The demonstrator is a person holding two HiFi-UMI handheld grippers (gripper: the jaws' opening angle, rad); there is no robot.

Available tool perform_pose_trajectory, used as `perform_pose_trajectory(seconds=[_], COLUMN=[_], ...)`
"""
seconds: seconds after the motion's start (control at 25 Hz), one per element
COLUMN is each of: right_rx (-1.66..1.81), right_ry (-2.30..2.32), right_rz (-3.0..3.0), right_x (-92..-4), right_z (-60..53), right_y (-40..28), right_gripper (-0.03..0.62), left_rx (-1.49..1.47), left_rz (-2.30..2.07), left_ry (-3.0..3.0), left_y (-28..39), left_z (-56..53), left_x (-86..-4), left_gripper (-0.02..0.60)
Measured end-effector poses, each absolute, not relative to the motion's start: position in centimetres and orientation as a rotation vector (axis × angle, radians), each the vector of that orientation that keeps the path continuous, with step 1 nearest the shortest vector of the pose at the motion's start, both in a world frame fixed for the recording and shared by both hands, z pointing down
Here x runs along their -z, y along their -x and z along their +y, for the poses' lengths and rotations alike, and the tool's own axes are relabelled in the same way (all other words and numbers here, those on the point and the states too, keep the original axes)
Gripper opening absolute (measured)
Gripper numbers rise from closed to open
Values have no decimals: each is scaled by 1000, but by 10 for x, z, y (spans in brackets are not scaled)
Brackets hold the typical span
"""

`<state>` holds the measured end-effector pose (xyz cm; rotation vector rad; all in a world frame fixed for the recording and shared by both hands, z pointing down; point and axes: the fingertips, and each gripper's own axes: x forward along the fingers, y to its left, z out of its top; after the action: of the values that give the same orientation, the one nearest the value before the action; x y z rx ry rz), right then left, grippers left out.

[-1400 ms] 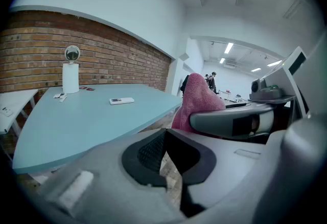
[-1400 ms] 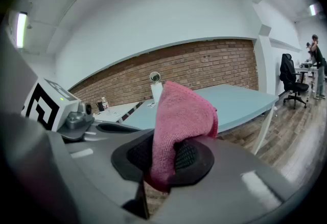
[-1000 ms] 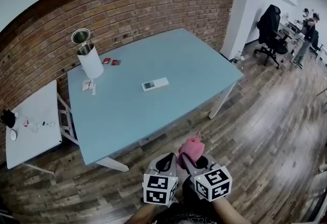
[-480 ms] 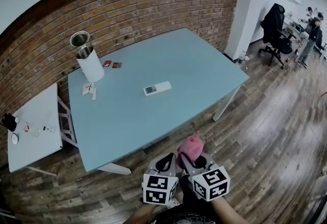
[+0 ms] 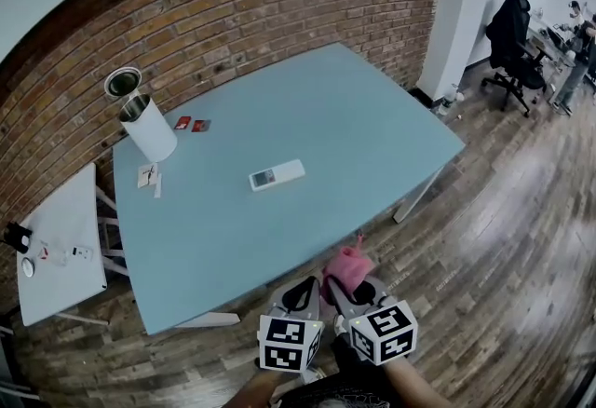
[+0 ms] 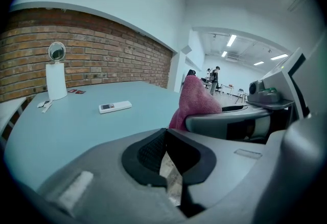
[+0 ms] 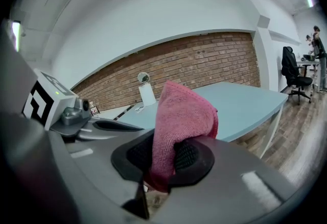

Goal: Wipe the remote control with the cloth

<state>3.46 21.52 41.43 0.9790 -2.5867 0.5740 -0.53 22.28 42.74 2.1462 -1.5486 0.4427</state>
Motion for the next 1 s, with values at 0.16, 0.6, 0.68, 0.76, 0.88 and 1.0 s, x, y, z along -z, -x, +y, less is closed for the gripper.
perform_pose_trajectory(seconds=[0.16,0.6,0.68,0.76,0.88,1.0], right_rx=[-604,-633,-643,-659,-674,-686], right_ry=[-942,-779,-748,-724,-688,-666], right_rz=[-2590,-2630,-2636,-2638,-2643,-2639], right_x=[-427,-438,-439,-442,-443,-445], right_z=[185,106,96,89,85,80], right_y=[-41,-36,-33,-29,-21,-14], right_gripper=[66,66,66,66,66,66], left_rx=[-460,-488,-499,-517,-541,-567], left_rz=[-1559,-1674,-1709,-1729,-1740,-1734], left_ry=[-2123,-2012,-1992,-1975,-1954,-1929], left_y=[-4,-1,4,9,17,24], left_z=[193,119,112,107,103,99], left_x=[-438,-449,-450,-452,-455,-459], left_gripper=[0,2,2,2,2,2])
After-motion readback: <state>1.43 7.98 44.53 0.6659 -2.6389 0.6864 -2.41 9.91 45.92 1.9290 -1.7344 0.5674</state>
